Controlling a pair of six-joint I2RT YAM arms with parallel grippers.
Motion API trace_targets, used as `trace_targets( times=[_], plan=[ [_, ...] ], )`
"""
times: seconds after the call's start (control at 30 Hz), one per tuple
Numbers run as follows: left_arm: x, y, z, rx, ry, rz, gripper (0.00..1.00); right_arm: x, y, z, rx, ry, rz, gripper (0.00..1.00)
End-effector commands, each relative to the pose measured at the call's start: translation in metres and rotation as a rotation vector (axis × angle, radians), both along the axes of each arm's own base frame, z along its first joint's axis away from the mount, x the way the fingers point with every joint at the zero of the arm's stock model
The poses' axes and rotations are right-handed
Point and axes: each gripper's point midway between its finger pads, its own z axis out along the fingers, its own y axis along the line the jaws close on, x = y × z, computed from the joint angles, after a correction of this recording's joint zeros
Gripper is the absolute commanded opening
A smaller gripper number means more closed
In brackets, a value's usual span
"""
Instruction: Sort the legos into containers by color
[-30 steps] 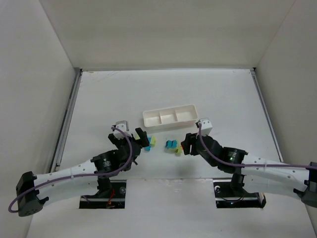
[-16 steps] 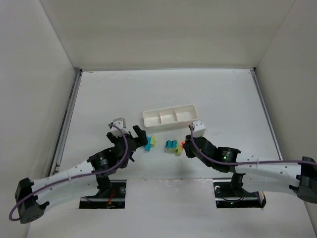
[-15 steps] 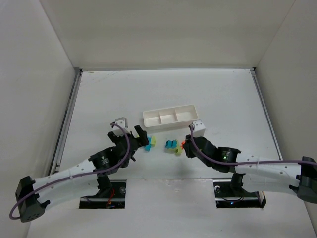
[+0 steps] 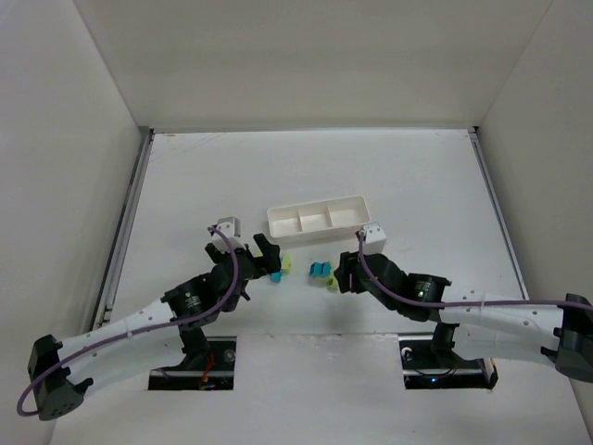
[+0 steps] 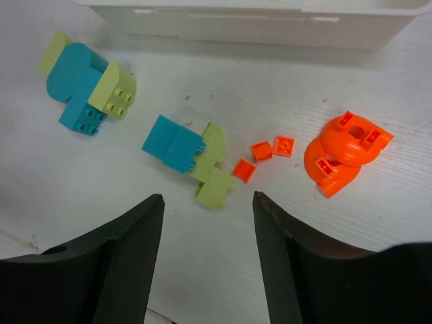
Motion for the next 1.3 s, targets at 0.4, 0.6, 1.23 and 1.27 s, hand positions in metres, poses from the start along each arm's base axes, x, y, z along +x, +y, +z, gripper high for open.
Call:
trace_targets(
  times=[0.4,0.6,1.23,1.27],
  plan=[
    [-0.007,-0.065,-0.037,-0.017,0.167,-0.171,1.0,0.021,-0.019,0.021,0.091,-0.049,-0.118,0.42],
    [-0.007,-0.096,-0.047,0.008,0.171,-0.231,1.0,0.027,-0.032,0.017,0.099,-0.046,-0.164,0.49],
    [0.001,-0.156,-0.069,-0.059,0.227,-0.332,0.94,0.026,-0.041,0.025,0.181,-0.071,-0.177,0.62],
    [0.001,-0.157,-0.071,-0.055,0.229,-0.331,0.93,0.026,-0.041,0.025,0.186,-0.07,-0.177,0.63]
  ],
)
